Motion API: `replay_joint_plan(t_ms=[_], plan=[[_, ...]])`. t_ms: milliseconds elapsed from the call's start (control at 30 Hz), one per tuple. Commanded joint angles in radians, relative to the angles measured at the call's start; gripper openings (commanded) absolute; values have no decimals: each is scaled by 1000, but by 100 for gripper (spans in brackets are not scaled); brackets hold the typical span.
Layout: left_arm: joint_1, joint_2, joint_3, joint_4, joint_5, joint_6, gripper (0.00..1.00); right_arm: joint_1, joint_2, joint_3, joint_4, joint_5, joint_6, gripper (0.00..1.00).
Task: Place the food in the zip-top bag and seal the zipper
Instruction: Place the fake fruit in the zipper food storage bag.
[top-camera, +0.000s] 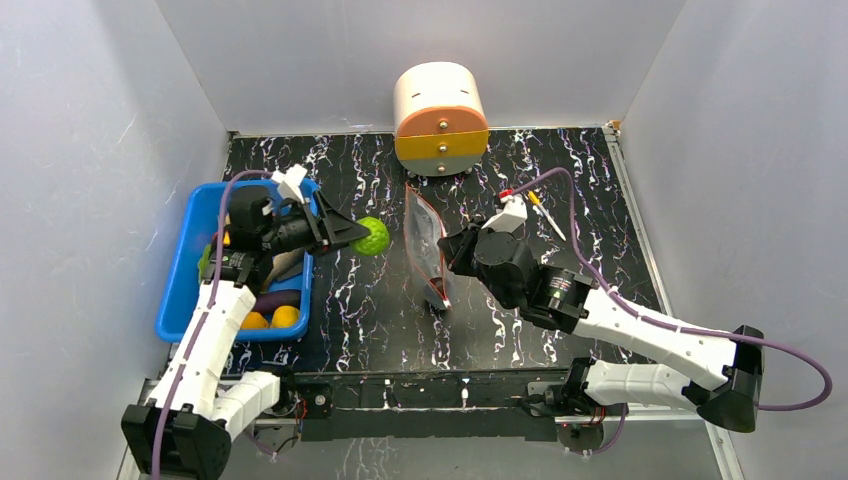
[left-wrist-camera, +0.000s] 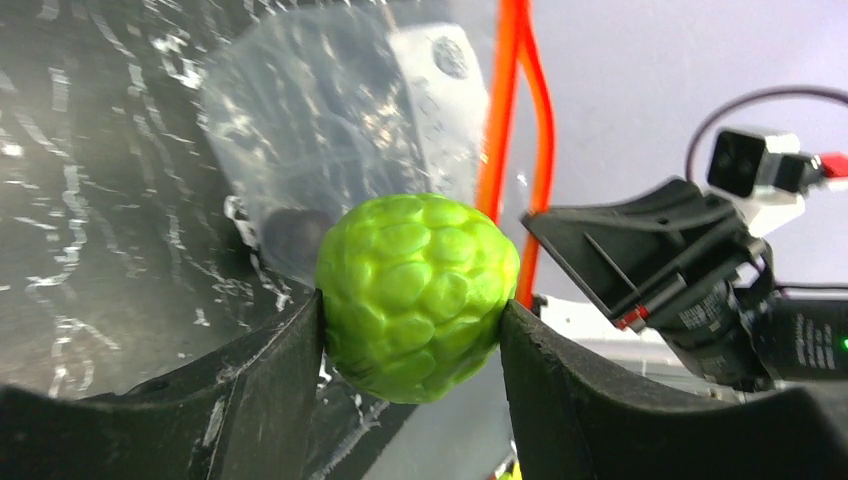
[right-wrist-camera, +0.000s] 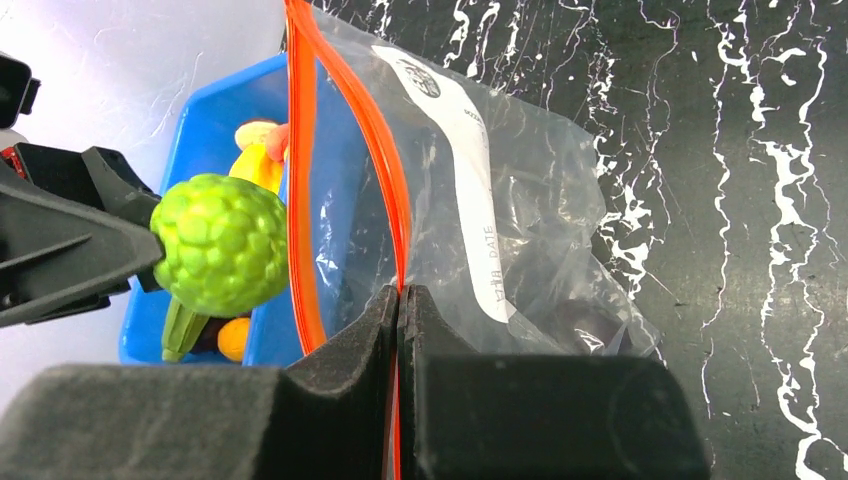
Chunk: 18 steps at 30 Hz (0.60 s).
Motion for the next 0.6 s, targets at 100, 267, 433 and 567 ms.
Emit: replay_joint_plan(t_ms=[100, 267, 433, 567], plan=[[-159, 14, 8, 204, 42, -182, 29, 2, -26, 4, 74, -4, 56, 0], [-249, 39, 31, 344, 33, -279, 29, 3, -36, 6, 89, -6, 61, 0], [-345, 75, 60, 431, -2, -339, 30, 3, -50, 4, 90, -16, 80, 0], [-400, 114, 42, 505, -8, -364, 30, 3, -64, 4, 91, -36, 86, 0]])
